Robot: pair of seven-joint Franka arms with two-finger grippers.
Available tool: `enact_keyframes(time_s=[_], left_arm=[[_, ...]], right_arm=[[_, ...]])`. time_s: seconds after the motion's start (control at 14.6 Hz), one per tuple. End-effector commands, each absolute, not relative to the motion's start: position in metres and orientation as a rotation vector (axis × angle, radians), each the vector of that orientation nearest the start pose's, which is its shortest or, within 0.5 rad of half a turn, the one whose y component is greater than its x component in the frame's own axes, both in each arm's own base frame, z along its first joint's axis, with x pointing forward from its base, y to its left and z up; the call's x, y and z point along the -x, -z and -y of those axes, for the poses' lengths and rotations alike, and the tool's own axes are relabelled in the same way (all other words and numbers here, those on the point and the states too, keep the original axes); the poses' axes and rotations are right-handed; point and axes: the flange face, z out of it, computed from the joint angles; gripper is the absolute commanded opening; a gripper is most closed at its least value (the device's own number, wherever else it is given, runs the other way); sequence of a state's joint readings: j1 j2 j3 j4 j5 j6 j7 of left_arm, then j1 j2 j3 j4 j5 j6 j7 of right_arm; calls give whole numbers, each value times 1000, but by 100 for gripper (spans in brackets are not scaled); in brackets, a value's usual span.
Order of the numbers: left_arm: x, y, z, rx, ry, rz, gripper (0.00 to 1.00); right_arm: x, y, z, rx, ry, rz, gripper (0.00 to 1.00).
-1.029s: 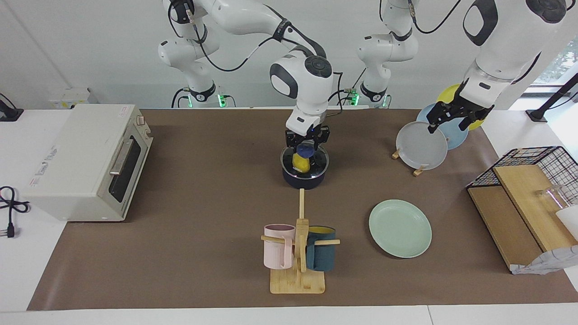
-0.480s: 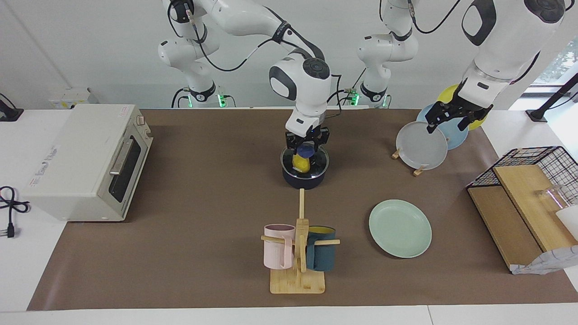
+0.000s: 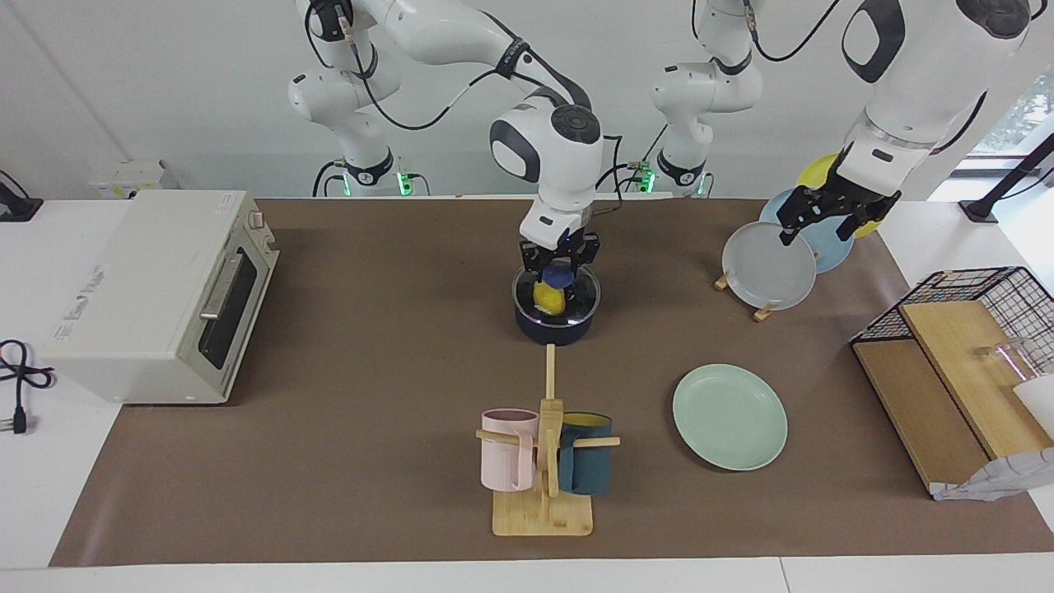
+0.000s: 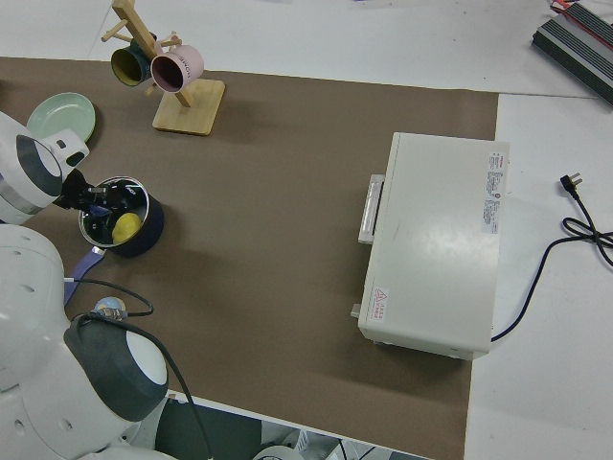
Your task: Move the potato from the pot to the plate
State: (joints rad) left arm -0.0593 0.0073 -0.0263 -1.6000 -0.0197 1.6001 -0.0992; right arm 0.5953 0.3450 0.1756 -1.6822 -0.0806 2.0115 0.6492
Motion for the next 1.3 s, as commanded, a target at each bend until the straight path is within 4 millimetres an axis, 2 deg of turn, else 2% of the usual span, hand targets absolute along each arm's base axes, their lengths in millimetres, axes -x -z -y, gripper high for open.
enact_keyframes(time_s=[0.0,0.21,0.34,0.48,0.55,0.62,0.75,0.89,0.96,1.03,1.1,1.23], left_arm=[[-554,-612,51,3165,18,14,100],[-553,-611,52,3165,16,4,100],[-553,-611,60,3165,16,-3,100],[-549,-608,94,3168,20,12,100],[-547,-603,113,3170,30,51,100],[-543,-592,145,3173,45,101,100],[-529,-553,201,3176,52,223,100],[-509,-509,280,3165,24,392,100],[-484,-495,322,3133,-30,470,100],[-460,-489,350,3106,-70,487,100],[-449,-487,360,3105,-102,471,100],[-449,-480,372,3160,-106,500,100]], right_arm=[[-484,-420,-434,3144,40,204,27],[-495,-440,-429,3141,51,212,27],[-518,-443,-399,3142,33,312,27],[-542,-450,-362,3147,0,400,27],[-553,-453,-339,3144,-15,458,27],[-568,-454,-311,3136,-22,508,27],[-594,-447,-252,3125,-47,572,27],[-613,-429,-170,3105,-73,660,27],[-618,-422,-141,3092,-71,705,27],[-622,-417,-120,3086,-68,718,27],[-622,-416,-115,3084,-70,722,27],[-618,-404,-113,3083,-80,723,27]])
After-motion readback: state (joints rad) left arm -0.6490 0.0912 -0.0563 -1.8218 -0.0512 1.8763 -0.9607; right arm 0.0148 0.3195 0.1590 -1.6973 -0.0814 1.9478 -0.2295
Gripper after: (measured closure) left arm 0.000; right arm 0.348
